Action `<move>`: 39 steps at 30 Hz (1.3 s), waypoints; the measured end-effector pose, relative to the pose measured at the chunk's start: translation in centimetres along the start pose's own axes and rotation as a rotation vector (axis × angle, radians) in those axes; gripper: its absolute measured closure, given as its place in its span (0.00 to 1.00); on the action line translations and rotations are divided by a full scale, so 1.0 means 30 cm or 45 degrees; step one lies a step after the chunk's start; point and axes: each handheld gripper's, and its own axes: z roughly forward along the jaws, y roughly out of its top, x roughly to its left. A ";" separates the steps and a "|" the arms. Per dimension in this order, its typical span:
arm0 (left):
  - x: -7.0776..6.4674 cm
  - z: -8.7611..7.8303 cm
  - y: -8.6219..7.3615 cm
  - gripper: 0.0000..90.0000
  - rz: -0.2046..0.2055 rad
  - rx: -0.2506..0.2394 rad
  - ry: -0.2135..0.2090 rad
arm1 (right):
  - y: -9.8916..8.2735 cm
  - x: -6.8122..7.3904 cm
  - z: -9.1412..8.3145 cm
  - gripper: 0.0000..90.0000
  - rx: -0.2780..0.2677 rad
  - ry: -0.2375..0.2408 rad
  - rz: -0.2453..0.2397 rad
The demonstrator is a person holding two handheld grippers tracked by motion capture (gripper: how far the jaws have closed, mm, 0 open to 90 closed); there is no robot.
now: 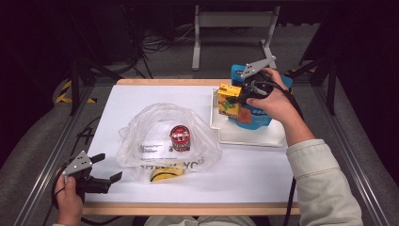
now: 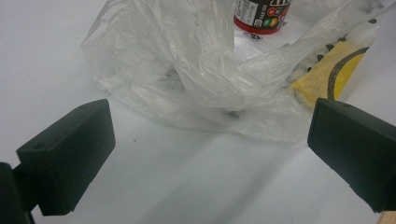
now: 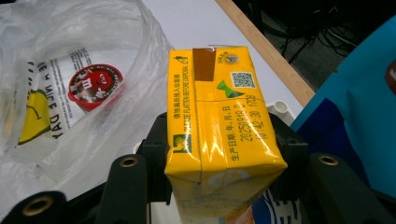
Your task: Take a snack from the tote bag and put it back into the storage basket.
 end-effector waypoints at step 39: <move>0.000 0.000 0.000 0.01 -0.001 0.001 -0.001 | -0.184 -0.020 0.133 0.58 0.090 0.043 0.050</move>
